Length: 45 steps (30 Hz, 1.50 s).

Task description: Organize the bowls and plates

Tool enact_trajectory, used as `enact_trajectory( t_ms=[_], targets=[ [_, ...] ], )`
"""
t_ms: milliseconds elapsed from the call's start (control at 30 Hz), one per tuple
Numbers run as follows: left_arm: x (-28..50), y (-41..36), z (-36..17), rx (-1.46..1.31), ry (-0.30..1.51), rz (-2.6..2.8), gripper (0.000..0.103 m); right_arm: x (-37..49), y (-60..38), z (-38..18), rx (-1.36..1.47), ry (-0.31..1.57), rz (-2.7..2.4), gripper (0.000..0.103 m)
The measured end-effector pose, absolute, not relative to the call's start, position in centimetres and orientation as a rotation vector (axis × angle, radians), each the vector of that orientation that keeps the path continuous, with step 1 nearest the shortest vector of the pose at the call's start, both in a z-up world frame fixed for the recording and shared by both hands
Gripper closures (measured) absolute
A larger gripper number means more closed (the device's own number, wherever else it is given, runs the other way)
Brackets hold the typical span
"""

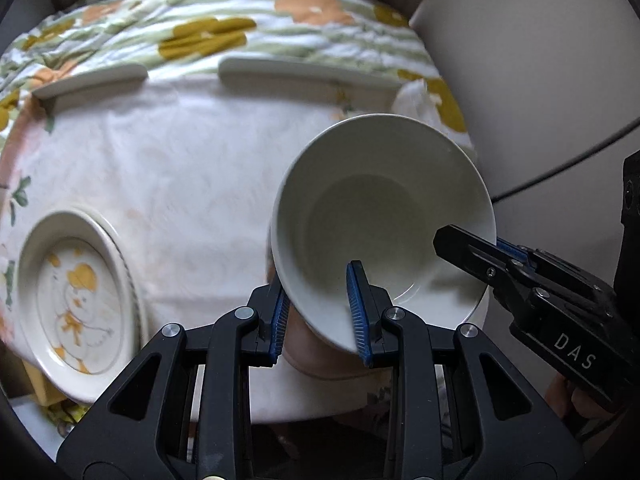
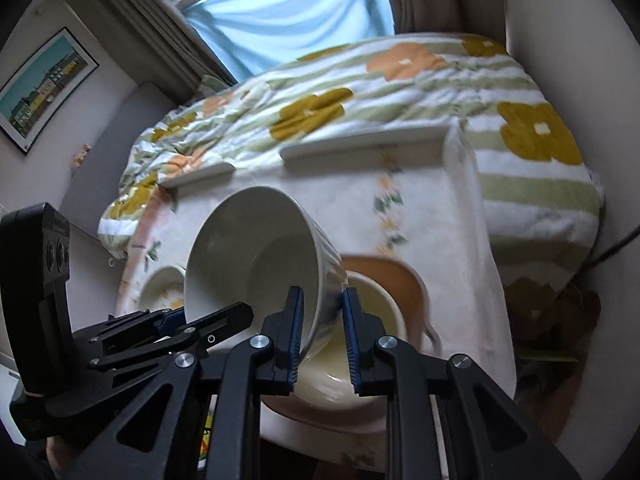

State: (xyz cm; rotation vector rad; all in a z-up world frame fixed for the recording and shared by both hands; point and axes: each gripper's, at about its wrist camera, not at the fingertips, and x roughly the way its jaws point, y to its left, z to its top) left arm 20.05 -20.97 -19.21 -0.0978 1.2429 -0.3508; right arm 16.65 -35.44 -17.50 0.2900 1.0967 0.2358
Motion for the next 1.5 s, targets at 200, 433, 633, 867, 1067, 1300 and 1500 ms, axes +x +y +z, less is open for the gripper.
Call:
enact_trajectory(
  t_ms=[200,433,633,867,1067,1300,1500],
  targets=[
    [19.3,-22.5,-20.7,-0.021,1.275,-0.345,0.078,15.7,-36.4,-19.3,0.287,1.13,0.223,0.085],
    [19.4,-23.9,-21.7,0.08,1.284,-0.328,0.078,15.0,-37.1,-20.7,0.291,1.157,0.209,0.085],
    [19.5,-24.4,-21.8,0.132,1.273,-0.311,0.078,14.9,-36.8,-21.2,0.267,1.165,0.209,0.085],
    [19.5,-25.0,-22.0,0.203,1.249,-0.292,0.078,14.8,-36.7,-21.7,0.256,1.172,0.212,0.085],
    [19.2,-25.5,-22.1,0.255,1.233,-0.271,0.078,14.5,-36.7,-21.8,0.248,1.169,0.213,0.085],
    [18.8,-25.7,-22.2,0.274,1.222,-0.248,0.078,14.5,-36.6,-21.7,0.24,1.165,0.216,0.085],
    [18.7,-25.8,-22.4,0.283,1.228,-0.231,0.078,14.4,-36.6,-21.6,0.246,1.162,0.221,0.085]
  ],
)
